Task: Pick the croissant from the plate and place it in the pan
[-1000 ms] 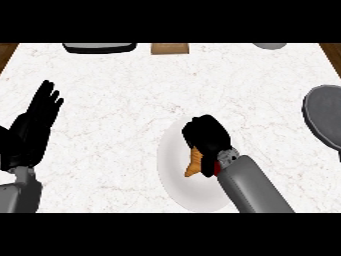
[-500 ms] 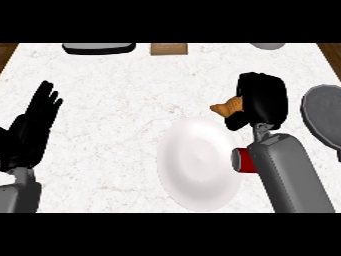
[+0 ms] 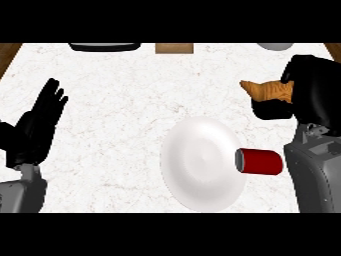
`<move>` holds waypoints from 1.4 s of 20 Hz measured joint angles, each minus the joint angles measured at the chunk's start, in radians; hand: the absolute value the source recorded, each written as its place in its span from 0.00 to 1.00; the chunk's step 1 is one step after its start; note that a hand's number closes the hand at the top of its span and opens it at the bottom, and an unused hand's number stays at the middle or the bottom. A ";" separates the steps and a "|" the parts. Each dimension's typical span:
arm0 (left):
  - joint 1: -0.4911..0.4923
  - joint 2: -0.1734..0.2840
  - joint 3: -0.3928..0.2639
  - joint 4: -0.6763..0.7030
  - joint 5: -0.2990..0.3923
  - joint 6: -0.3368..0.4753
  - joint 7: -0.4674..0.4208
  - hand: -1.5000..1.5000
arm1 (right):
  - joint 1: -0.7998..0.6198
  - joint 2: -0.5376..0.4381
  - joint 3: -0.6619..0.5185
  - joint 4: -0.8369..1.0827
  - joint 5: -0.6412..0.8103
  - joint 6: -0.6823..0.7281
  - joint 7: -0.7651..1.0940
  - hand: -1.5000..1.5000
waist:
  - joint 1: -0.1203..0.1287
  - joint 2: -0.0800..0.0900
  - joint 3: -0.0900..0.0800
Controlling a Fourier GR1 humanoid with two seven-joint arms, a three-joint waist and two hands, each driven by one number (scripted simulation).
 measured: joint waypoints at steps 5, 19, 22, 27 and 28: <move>0.011 -0.012 -0.015 -0.019 -0.010 0.002 0.004 0.50 | 0.023 -0.085 -0.146 0.014 -0.061 -0.071 -0.057 1.00 | 0.005 0.002 0.000; -0.025 -0.006 0.006 0.021 -0.005 -0.012 0.000 0.50 | 0.094 -0.342 -0.527 0.401 -0.326 -0.395 -0.440 1.00 | 0.011 0.006 0.001; -0.013 -0.015 -0.007 0.011 -0.015 -0.011 -0.005 0.50 | 0.096 -0.368 -0.555 0.540 -0.369 -0.471 -0.547 1.00 | 0.015 0.006 0.002; -0.027 -0.018 -0.006 0.020 -0.015 -0.013 -0.004 0.50 | 0.067 -0.402 -0.580 0.800 -0.417 -0.592 -0.720 1.00 | 0.022 0.009 0.002; -0.019 -0.021 -0.007 0.021 -0.015 -0.015 -0.013 0.50 | 0.050 -0.406 -0.581 0.859 -0.417 -0.622 -0.741 1.00 | 0.023 0.009 0.002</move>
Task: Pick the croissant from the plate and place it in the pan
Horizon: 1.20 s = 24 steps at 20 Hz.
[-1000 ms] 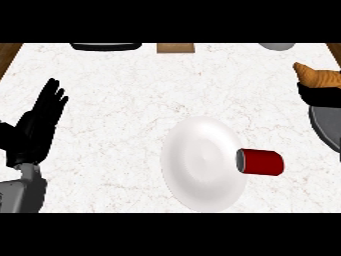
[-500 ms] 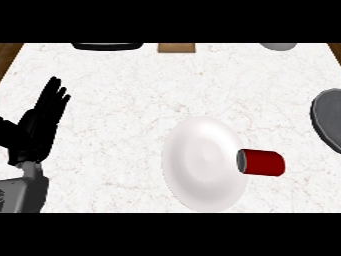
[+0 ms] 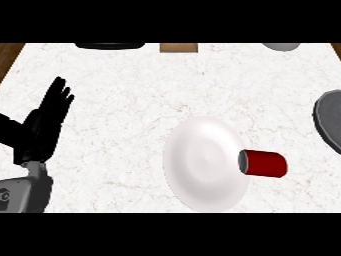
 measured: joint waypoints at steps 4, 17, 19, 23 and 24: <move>0.011 0.000 -0.006 -0.030 0.001 -0.004 0.017 0.50 | -0.067 -0.040 -0.007 0.216 0.016 -0.070 -0.035 1.00 | 0.009 0.002 0.000; -0.007 0.000 0.002 -0.017 0.005 -0.008 0.014 0.50 | -0.117 -0.114 -0.167 0.562 -0.160 -0.074 -0.216 0.00 | 0.010 0.005 0.002; 0.001 -0.007 -0.002 -0.015 -0.003 -0.002 0.010 0.50 | -0.123 -0.120 -0.211 0.561 -0.217 -0.065 -0.267 0.00 | 0.006 0.003 0.003; 0.018 0.001 0.010 -0.028 0.004 -0.004 0.012 0.50 | -0.099 -0.144 -0.314 0.560 -0.349 0.004 -0.367 0.00 | -0.007 -0.002 0.002; 0.028 -0.002 0.007 -0.028 0.000 -0.004 0.005 0.50 | -0.091 -0.154 -0.341 0.560 -0.382 0.027 -0.387 0.00 | -0.010 -0.003 0.002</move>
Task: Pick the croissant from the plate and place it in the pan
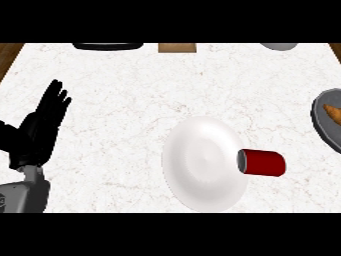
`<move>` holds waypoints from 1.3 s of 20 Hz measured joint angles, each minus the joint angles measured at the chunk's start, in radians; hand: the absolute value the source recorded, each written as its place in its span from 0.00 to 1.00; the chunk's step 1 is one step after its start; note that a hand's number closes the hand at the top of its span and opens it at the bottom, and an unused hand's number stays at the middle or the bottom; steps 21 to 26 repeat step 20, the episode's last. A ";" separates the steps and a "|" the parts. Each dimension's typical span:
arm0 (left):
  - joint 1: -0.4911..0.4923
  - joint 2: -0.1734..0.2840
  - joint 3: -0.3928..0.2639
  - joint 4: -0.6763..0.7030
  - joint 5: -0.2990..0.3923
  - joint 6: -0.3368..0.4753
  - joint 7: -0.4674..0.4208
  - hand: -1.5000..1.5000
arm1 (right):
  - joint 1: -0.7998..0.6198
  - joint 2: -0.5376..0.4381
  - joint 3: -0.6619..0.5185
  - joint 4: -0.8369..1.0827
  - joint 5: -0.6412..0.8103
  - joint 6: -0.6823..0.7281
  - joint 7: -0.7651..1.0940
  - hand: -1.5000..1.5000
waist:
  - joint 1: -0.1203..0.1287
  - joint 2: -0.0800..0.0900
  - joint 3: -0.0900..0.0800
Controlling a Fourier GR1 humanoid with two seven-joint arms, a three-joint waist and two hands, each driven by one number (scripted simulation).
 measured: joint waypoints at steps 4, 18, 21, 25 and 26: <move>0.000 0.012 0.015 -0.006 0.006 -0.001 0.009 0.50 | 0.071 -0.059 -0.094 0.006 -0.123 0.150 -0.077 0.00 | -0.013 -0.004 -0.001; -0.004 0.000 0.010 -0.001 -0.008 0.006 0.010 0.50 | 0.419 -0.124 -0.186 -0.070 -0.391 0.589 -0.274 0.00 | -0.014 -0.005 -0.003; 0.004 -0.001 0.007 -0.024 -0.006 0.004 0.022 0.50 | 0.444 -0.128 -0.176 -0.088 -0.419 0.597 -0.269 0.00 | -0.011 -0.005 -0.003; 0.004 -0.001 0.007 -0.024 -0.006 0.004 0.022 0.50 | 0.444 -0.128 -0.176 -0.088 -0.419 0.597 -0.269 0.00 | -0.011 -0.005 -0.003; 0.004 -0.001 0.007 -0.024 -0.006 0.004 0.022 0.50 | 0.444 -0.128 -0.176 -0.088 -0.419 0.597 -0.269 0.00 | -0.011 -0.005 -0.003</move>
